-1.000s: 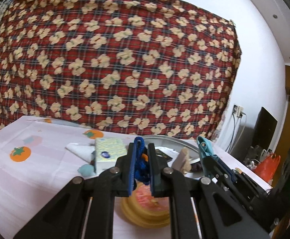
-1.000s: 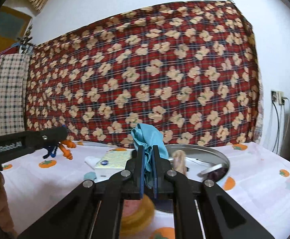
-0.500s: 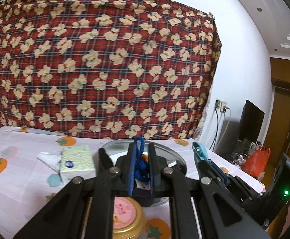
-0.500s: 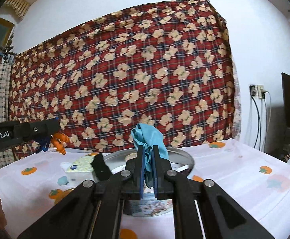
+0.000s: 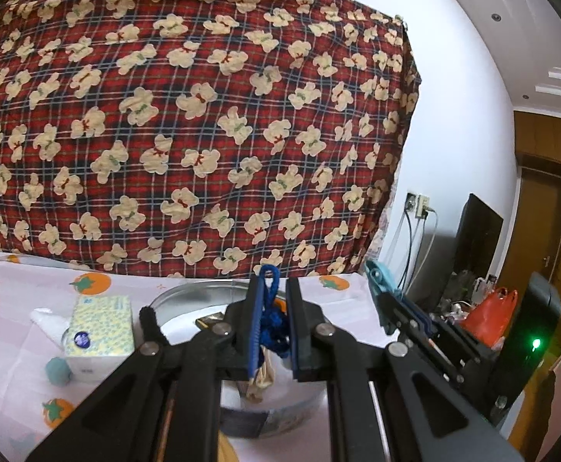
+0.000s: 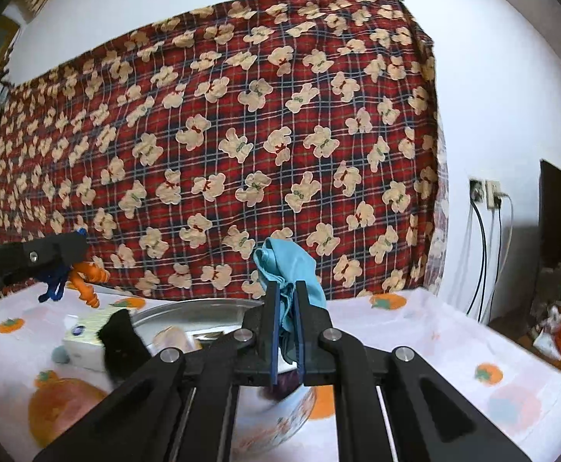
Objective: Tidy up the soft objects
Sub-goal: 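Open both grippers to drop the blue toy and teal cloth into the tin, then withdraw both open grippers from the tin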
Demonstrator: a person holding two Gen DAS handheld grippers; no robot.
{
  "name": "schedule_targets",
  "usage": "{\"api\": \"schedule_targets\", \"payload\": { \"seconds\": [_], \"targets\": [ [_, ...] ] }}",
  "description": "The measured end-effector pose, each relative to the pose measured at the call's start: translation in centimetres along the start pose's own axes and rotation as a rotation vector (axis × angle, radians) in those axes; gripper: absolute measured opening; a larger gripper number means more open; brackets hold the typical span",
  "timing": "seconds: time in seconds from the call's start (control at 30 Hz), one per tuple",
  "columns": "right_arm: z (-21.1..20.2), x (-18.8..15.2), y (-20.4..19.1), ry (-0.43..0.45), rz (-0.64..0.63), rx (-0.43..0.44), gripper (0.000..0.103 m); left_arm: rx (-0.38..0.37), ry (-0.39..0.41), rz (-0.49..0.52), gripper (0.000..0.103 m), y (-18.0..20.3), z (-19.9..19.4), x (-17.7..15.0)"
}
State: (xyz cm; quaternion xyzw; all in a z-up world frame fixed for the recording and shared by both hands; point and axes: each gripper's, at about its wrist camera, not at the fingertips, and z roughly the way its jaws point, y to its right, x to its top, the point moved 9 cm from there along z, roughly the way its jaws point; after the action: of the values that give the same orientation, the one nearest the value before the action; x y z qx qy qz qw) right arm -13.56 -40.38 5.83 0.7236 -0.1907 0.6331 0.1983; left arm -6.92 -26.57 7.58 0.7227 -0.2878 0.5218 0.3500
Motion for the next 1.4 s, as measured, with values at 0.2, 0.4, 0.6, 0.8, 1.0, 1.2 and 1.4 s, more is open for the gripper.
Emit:
{"api": "schedule_targets", "payload": {
  "seconds": [0.2, 0.4, 0.6, 0.8, 1.0, 1.2, 1.4],
  "targets": [
    [4.5, 0.2, -1.0, -0.042, -0.041, 0.023, 0.007, 0.039, -0.042, -0.027, 0.009, -0.6, 3.8, 0.0],
    [8.5, -2.5, -1.9, -0.138, -0.040, 0.039, 0.007, 0.132, -0.123, -0.026, 0.009, -1.6, 8.1, -1.2],
    [10.0, -3.9, -1.4, -0.193, -0.024, 0.052, 0.008, 0.212, -0.208, -0.028, 0.009, -3.0, 11.2, -3.0],
    [11.3, -5.1, -2.1, -0.244, -0.038, 0.085, 0.008, 0.263, -0.257, -0.028, 0.010, -4.0, 12.6, -4.1],
    [11.8, -5.8, -2.5, -0.270, -0.049, 0.111, 0.024, 0.312, -0.298, -0.017, 0.051, -5.0, 13.5, -5.2],
    [10.0, -3.9, -0.8, -0.148, 0.023, 0.072, 0.087, 0.329, -0.245, -0.068, 0.102, -5.3, 12.5, -4.6],
    [9.1, -2.9, 0.8, -0.091, 0.084, 0.033, 0.087, 0.361, -0.178, -0.058, 0.102, -5.3, 10.8, -3.0]
  ]
}}
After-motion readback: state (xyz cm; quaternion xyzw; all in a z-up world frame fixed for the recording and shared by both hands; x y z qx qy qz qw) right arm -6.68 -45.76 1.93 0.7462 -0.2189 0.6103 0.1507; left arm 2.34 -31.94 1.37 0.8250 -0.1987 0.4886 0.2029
